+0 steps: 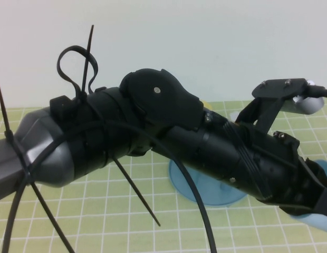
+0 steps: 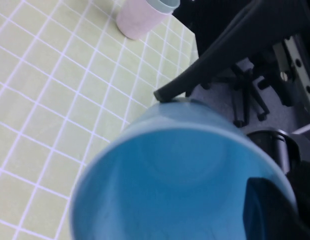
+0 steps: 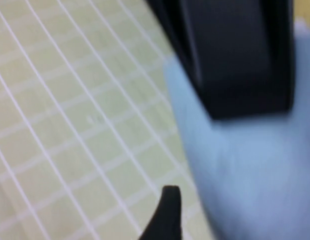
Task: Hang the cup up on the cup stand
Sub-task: Adjust the cup with two arms
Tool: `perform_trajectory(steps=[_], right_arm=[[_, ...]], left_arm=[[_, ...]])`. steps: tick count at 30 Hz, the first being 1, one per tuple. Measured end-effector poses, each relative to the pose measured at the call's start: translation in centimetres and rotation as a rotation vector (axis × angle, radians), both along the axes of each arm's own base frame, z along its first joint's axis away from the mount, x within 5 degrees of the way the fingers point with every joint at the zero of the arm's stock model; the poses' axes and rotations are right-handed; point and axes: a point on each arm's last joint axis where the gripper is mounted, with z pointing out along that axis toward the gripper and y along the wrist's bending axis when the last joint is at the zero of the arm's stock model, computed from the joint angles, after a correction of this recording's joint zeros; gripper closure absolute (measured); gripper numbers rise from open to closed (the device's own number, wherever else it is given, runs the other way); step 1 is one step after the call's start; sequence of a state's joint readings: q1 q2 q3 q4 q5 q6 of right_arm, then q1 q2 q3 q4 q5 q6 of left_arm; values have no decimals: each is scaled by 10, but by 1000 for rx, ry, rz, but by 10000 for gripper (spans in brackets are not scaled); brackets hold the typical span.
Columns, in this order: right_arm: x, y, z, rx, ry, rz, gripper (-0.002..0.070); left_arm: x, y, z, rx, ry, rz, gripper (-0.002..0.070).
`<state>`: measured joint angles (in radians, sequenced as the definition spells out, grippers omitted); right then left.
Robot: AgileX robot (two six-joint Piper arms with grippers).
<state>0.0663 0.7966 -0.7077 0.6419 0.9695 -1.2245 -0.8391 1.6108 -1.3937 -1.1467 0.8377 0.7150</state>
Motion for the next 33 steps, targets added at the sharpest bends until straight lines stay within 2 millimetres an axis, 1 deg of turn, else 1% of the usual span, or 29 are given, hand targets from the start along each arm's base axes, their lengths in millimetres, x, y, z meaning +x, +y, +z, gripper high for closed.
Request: perform_trajectory(steps=[4,7,11,13,15,16,18,20,24,27,30,33], right_arm=[[-2,-10,-8,-96,88,-82,-17],[-3,-22,-14,-189,163,-202,-17],[-2,-40,-18,-279,214,-447,-17],[2,-47,-17,-265,204,-603,-17],[7,-54,-13,-204,156,-769,-1],[10,-56,-11,-178,129,-819,15],[16,-57,-4,-86,46,-894,55],[22,-56,4,16,-43,-929,74],[33,-52,27,252,-258,-938,90],[35,-49,45,411,-403,-914,91],[30,-47,62,563,-522,-885,92],[15,-47,79,757,-594,-867,92]], left_arm=[[5,2,0,0,-11,24,675],[9,4,0,-6,-6,41,675],[18,9,3,-31,17,76,675],[20,10,4,-51,-1,82,675],[21,10,6,-72,-21,88,675],[21,9,7,-84,-25,82,675],[21,9,10,-117,-32,74,675],[21,8,13,-157,-39,72,675],[23,6,20,-238,-68,86,675],[23,6,21,-251,-64,90,675],[23,6,21,-253,-94,86,675],[26,6,21,-252,-119,112,675]])
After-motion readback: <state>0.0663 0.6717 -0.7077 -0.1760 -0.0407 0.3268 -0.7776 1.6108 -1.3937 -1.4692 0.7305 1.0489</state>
